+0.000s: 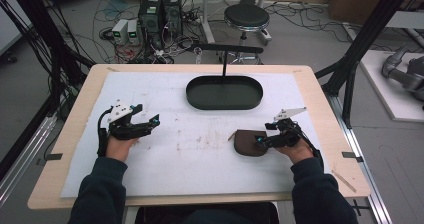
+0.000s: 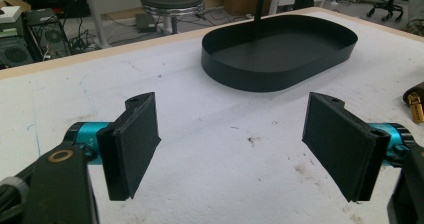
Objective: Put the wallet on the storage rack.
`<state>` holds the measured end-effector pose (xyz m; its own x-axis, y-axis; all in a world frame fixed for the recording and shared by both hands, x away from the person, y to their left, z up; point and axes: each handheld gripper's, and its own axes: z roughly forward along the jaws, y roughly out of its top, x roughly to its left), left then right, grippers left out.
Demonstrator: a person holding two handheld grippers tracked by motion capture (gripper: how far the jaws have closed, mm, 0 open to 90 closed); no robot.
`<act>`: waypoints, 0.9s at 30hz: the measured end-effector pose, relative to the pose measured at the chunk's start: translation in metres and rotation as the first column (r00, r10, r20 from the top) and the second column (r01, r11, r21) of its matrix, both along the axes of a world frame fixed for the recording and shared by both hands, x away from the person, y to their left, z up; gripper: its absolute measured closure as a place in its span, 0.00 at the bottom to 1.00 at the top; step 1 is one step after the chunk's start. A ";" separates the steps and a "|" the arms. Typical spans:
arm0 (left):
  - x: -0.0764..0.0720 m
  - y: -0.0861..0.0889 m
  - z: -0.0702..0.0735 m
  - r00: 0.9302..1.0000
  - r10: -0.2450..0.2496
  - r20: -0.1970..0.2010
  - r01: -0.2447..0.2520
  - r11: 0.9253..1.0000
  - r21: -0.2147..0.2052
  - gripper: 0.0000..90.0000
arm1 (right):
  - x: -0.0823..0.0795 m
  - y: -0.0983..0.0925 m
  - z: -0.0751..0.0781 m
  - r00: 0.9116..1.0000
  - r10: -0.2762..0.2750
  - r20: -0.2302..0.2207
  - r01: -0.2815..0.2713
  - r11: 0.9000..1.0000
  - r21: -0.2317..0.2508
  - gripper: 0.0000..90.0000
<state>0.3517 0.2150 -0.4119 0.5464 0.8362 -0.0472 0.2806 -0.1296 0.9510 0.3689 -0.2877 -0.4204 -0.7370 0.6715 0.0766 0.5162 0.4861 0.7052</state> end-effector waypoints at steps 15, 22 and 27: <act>0.000 0.002 0.001 1.000 0.002 -0.001 -0.002 1.000 -0.008 0.25 | 0.022 -0.006 -0.019 0.971 0.153 -0.182 -0.124 0.979 0.161 0.35; 0.000 0.000 0.000 1.000 -0.005 -0.004 0.005 1.000 0.000 0.26 | 0.012 -0.008 -0.025 0.961 0.227 -0.157 -0.199 0.964 0.176 0.22; 0.001 0.000 0.000 1.000 -0.003 -0.005 0.003 1.000 -0.002 0.26 | 0.016 -0.010 -0.028 0.948 0.246 -0.203 -0.205 0.957 0.203 0.28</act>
